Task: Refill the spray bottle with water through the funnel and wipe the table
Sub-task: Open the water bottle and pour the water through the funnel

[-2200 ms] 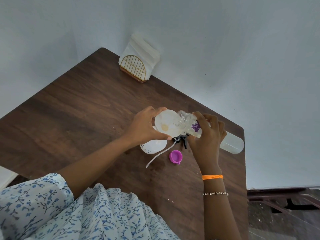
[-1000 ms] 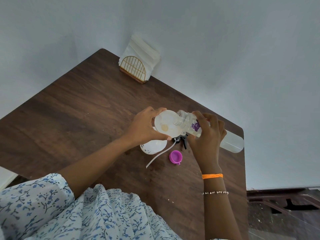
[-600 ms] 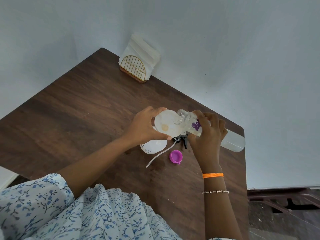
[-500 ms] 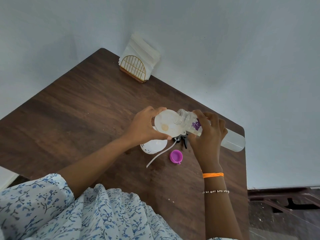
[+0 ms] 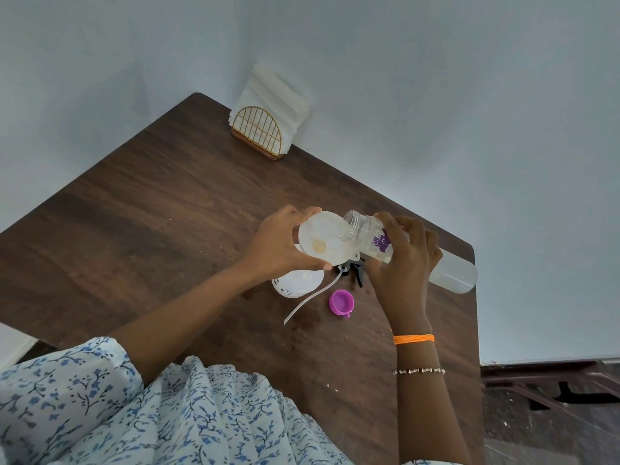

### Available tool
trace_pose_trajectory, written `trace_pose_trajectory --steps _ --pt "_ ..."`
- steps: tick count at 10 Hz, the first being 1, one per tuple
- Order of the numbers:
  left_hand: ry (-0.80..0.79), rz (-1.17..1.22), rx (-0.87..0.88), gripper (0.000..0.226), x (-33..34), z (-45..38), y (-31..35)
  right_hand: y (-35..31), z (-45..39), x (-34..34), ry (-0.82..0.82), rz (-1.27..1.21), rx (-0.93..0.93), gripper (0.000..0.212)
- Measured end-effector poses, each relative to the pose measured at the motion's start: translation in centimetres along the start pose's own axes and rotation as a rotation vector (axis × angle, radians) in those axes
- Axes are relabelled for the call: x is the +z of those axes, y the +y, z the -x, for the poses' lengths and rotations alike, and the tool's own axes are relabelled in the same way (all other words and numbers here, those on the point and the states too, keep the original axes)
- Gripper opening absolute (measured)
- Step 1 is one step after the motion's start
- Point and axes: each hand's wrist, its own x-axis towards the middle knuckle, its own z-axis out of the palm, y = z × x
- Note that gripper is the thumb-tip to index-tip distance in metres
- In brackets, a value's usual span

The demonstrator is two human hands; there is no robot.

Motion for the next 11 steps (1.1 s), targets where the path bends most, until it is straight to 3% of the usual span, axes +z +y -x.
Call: trace_pose_trajectory --steps 11 --pt "-0.007 -0.034 0.006 0.090 0.20 -0.19 -0.31 -0.33 0.05 -0.34 -0.014 0.012 0.001 0.065"
